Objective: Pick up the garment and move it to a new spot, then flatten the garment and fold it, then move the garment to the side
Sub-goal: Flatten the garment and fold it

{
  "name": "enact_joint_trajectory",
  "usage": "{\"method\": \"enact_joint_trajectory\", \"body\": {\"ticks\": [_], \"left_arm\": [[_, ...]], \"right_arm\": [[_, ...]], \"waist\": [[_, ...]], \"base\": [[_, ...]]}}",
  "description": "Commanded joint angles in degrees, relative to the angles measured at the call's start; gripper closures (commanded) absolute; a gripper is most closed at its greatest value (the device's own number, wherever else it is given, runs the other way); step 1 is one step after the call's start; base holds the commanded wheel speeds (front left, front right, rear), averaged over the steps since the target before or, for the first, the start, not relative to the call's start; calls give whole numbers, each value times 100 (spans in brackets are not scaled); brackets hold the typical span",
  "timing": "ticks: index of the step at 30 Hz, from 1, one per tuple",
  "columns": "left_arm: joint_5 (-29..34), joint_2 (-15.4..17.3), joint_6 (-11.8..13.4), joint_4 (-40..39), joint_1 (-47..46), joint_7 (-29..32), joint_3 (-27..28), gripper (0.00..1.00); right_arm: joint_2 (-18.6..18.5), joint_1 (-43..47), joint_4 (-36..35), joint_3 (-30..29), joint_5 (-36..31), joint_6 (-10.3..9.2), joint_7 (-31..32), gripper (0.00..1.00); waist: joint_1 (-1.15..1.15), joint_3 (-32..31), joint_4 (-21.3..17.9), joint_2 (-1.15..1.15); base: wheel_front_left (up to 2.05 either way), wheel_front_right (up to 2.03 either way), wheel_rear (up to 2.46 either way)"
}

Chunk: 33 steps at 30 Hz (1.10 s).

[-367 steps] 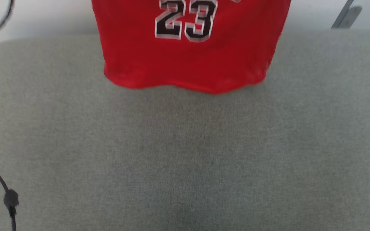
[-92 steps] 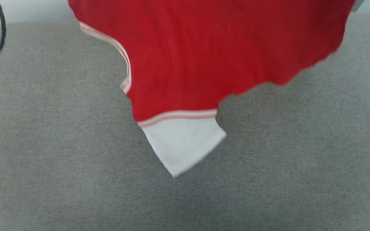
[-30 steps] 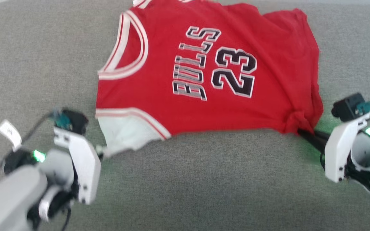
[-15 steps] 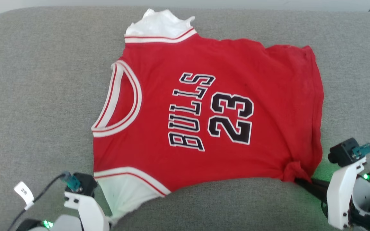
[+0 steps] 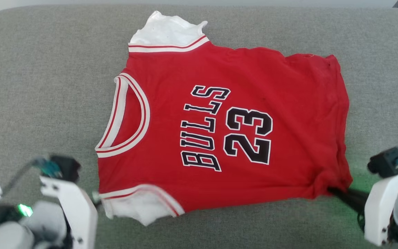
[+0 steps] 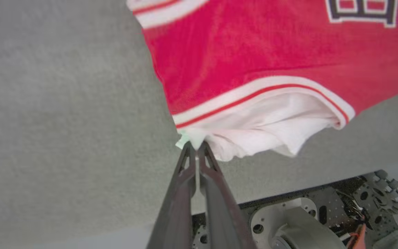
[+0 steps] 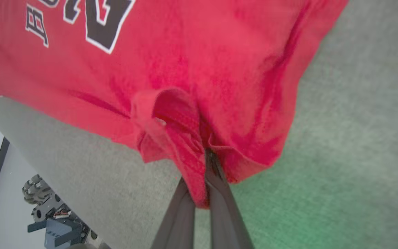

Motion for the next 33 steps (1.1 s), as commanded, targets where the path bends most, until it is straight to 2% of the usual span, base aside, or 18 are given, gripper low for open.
{"method": "enact_joint_trajectory", "body": {"ticks": [1, 4, 9, 15, 20, 25, 26, 30, 31, 32, 33], "left_arm": [[134, 97, -1, -80, -231, -53, 133, 100], [337, 248, -125, -158, -681, -82, 345, 100], [673, 134, -575, 155, -1522, -39, 504, 100], [955, -499, -1303, 1247, -2539, -69, 439, 100], [988, -1126, -1854, 2489, -3107, -32, 253, 100], [900, -1713, -2287, 3657, -3422, 55, 38, 100], [900, -1713, -2287, 3657, -3422, 55, 38, 100], [781, -2060, -2516, 4480, -3563, 161, -58, 100], [738, -2130, -2558, 4660, -3579, 209, -72, 100], [754, -2177, -2594, 4818, -3602, 249, -101, 98], [760, -2200, -2626, 4949, -3621, 274, -121, 84]], "right_arm": [[55, -107, -53, -167, -102, -32, 13, 100], [198, -264, -183, -474, -229, -31, 98, 100], [477, -710, -247, -881, -619, -31, 263, 100], [837, -1467, 71, -964, -1045, -30, 394, 100], [1159, -2087, 622, -713, -1282, -22, 363, 100], [1347, -2540, 1183, -388, -1407, -19, 277, 100], [1347, -2540, 1183, -388, -1407, -19, 277, 100], [1442, -2759, 1578, -152, -1423, -19, 175, 100], [1451, -2799, 1644, -100, -1427, -19, 150, 97], [1459, -2837, 1712, -57, -1426, -19, 118, 89], [1454, -2868, 1761, -35, -1433, -19, 81, 67]], "waist": [[0, 11, 6, 0], [0, 54, -2, 0], [0, 206, -33, 0], [0, 444, -70, 0], [0, 642, -128, 0], [0, 790, -171, 0], [0, 790, -171, 0], [0, 839, -205, 0], [0, 843, -215, 0], [0, 845, -224, 0], [0, 843, -233, 0]], "base": [[0, 0, 0], [0, 0, 0], [0, 0, 0], [0, 0, 0], [0, 0, 0], [0, 0, 0], [0, 0, 0], [0, 0, 0], [0, 0, 0], [0, 0, 0], [0, 0, 0]]}}
